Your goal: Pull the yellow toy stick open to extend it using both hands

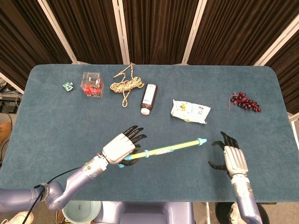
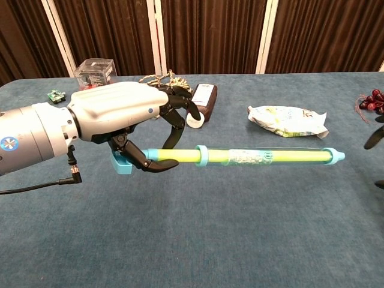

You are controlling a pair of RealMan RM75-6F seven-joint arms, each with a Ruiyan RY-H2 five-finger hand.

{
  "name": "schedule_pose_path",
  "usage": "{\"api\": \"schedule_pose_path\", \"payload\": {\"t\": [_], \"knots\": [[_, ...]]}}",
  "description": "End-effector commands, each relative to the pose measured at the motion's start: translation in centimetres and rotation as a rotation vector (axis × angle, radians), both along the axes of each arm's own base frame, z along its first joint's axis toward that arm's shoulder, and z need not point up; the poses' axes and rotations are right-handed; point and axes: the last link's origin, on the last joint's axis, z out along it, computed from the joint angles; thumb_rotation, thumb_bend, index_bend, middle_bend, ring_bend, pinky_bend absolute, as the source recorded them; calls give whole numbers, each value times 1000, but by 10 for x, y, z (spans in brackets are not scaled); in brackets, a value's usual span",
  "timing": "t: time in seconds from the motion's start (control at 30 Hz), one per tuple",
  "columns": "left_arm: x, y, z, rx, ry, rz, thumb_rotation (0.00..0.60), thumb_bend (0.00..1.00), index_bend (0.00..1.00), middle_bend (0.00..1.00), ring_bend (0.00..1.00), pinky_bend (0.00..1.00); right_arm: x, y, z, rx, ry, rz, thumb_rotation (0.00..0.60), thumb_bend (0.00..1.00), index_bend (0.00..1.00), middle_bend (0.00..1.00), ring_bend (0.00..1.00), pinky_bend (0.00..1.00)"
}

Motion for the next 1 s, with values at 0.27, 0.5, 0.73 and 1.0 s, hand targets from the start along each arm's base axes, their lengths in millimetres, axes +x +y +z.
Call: {"api": "schedule_pose_path", "payload": {"t": [0.27,0.5,0.73,1.0], "knots": [[0,0,3,-10,-18,6,600,442,607,163,3,72,7,-18,-12,-51,1,-16,600,238,339,40,0,0],[3,-2,3,-22,-23,5,600,443,608,165,3,72,10,-21,-17,-57,-10,-19,600,242,343,40,0,0],[8,-4,2,-32,-32,-2,600,443,608,168,3,72,19,-23,-24,-54,-36,-17,600,260,364,44,0,0],[10,-5,2,-37,-29,-3,600,443,608,171,3,72,21,-21,-29,-51,-49,-26,600,283,392,47,0,0]]}}
